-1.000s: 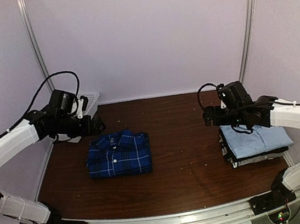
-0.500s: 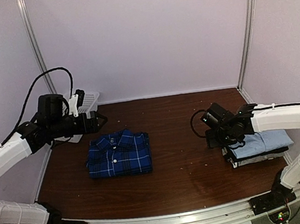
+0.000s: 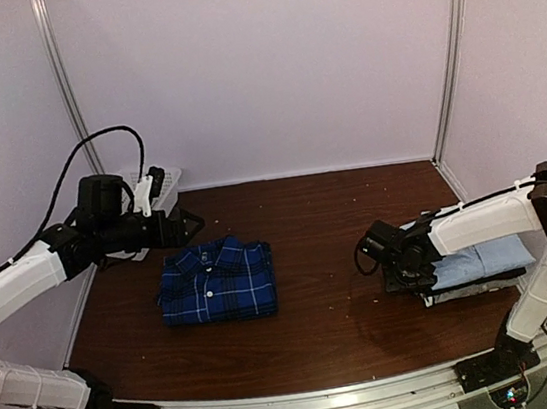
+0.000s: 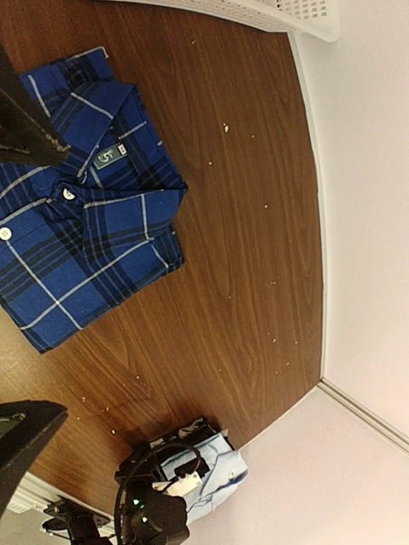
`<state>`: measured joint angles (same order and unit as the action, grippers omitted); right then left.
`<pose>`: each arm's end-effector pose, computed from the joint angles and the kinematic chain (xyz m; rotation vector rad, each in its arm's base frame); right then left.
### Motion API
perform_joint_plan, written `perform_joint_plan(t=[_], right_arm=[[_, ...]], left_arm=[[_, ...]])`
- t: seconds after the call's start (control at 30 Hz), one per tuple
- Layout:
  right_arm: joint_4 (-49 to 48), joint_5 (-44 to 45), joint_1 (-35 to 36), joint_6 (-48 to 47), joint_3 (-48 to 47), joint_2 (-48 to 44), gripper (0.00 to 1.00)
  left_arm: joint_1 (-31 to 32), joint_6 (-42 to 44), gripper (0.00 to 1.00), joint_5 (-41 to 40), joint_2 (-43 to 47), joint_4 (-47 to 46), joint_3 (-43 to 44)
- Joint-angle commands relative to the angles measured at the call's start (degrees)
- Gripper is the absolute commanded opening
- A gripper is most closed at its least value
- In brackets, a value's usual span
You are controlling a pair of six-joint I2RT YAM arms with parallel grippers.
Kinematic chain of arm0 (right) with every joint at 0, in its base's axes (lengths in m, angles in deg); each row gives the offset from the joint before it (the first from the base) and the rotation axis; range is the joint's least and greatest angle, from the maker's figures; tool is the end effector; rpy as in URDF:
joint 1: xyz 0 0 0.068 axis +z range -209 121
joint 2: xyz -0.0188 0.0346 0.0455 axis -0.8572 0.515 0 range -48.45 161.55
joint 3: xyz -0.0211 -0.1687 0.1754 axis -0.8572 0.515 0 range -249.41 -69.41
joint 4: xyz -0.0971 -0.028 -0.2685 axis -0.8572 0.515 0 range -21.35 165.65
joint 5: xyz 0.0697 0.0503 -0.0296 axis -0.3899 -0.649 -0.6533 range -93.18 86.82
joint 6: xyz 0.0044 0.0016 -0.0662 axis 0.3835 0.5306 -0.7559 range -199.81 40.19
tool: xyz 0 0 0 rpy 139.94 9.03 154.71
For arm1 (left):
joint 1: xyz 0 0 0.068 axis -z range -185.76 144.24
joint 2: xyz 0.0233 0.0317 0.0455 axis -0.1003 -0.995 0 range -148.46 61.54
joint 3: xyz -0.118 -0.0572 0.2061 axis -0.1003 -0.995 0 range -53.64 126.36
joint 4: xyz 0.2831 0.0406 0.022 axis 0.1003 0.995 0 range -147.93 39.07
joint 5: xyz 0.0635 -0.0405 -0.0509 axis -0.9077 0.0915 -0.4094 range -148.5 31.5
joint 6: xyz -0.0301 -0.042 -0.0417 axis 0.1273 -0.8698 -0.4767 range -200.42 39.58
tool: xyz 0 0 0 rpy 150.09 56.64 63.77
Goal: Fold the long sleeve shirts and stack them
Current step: Move the square-folded shirt to the center of the board.
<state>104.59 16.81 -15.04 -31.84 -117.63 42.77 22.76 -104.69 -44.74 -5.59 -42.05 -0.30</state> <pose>0.2201 0.1874 0.0851 0.1433 2.7513 -0.1456 0.2717 -0.1618 0.2610 0.2324 2.1635 -0.7954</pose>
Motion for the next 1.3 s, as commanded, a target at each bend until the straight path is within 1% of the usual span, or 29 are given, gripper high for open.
perform_joint_plan(t=[0.0,0.17,0.3,0.6,0.9,1.03,1.2,1.27], right_arm=[[-0.46,1.84,-1.64,-0.15,0.87,2.38,0.34],[0.15,2.28,-2.31,0.58,1.98,3.58,0.33],[0.97,2.42,-2.31,1.51,2.88,3.55,0.30],[3.22,1.62,-2.24,3.19,5.49,-2.52,0.28],[3.09,0.57,-1.20,2.73,5.47,-0.82,0.24],[1.46,0.58,-1.69,2.33,6.82,0.22,0.17],[0.10,-0.12,-1.80,2.50,6.39,2.03,0.02],[0.17,-0.03,-1.77,2.42,5.74,2.23,0.00]], left_arm=[[-0.04,1.40,0.98,-0.39,0.68,-3.52,-1.26],[-0.04,1.53,0.98,-1.00,0.22,-3.68,-1.55],[-0.04,1.59,0.98,-1.09,-0.33,-3.63,-1.50],[-0.04,1.42,0.98,-0.99,-1.13,-3.52,-1.49],[-0.04,1.22,0.98,-1.24,-1.50,-3.30,-1.51],[-0.04,1.20,0.98,-1.31,-1.55,-3.29,-1.55],[-0.04,1.20,0.98,-1.44,-1.85,-3.16,-1.49],[-0.04,1.24,0.98,-1.46,-1.95,-3.06,-1.46]])
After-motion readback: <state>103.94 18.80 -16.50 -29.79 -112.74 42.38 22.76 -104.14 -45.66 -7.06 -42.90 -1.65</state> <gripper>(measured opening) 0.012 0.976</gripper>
